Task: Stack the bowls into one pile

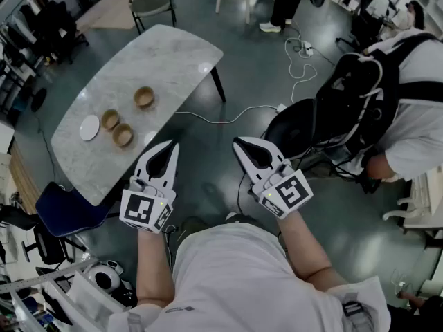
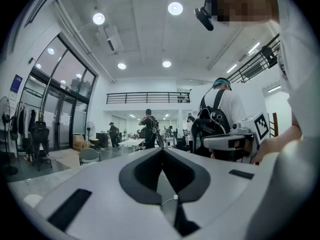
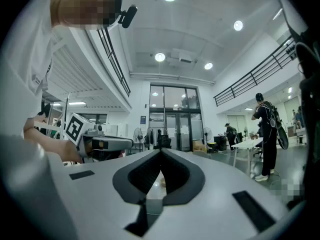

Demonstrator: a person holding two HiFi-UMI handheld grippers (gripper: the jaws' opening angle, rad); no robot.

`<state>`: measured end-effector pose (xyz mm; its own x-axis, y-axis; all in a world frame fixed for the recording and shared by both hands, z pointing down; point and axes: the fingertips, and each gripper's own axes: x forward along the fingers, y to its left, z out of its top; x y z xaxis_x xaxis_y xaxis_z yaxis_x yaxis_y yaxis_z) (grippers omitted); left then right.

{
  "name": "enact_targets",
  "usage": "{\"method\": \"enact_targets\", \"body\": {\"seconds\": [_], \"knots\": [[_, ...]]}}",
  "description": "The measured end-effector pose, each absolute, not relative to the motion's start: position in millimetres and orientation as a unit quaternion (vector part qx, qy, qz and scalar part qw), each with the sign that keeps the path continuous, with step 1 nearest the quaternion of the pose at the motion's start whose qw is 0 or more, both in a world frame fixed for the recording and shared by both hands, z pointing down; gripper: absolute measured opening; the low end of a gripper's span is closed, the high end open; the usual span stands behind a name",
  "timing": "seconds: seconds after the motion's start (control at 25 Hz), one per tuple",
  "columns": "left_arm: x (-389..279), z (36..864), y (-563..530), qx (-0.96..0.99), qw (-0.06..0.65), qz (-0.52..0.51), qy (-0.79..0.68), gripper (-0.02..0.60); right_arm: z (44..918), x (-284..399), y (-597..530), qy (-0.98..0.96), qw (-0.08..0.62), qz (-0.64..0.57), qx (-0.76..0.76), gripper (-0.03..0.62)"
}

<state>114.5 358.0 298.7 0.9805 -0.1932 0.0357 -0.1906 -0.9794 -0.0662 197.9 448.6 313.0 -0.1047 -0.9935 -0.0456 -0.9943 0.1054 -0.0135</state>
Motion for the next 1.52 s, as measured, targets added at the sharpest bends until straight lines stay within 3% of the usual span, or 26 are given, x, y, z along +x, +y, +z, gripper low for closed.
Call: {"method": "enact_targets", "body": {"seconds": [0.4, 0.64, 0.92, 1.2, 1.52], "knots": [[136.4, 315.4, 378.8, -0.992, 0.033, -0.058, 0.105, 0.002, 329.8, 235.7, 466.5, 0.747, 0.08, -0.036, -0.659, 0.009], [126.4, 333.8, 344.5, -0.99, 0.01, -0.067, 0.126, 0.003, 352.3, 234.0, 438.8, 0.75, 0.072, -0.055, -0.655, 0.009], [131.3, 353.4, 259.5, -0.989, -0.013, -0.06, 0.136, 0.003, 369.8, 238.0, 356.4, 0.758, 0.039, -0.071, -0.647, 0.009], [154.0, 358.3, 115.8, -0.987, -0.044, -0.062, 0.145, 0.003, 368.7, 255.6, 205.1, 0.773, -0.001, -0.087, -0.628, 0.015], [95.8, 380.0, 51.3, -0.978, -0.056, -0.079, 0.185, 0.003, 385.0, 199.7, 116.7, 0.809, -0.035, -0.095, -0.578, 0.025]]}}
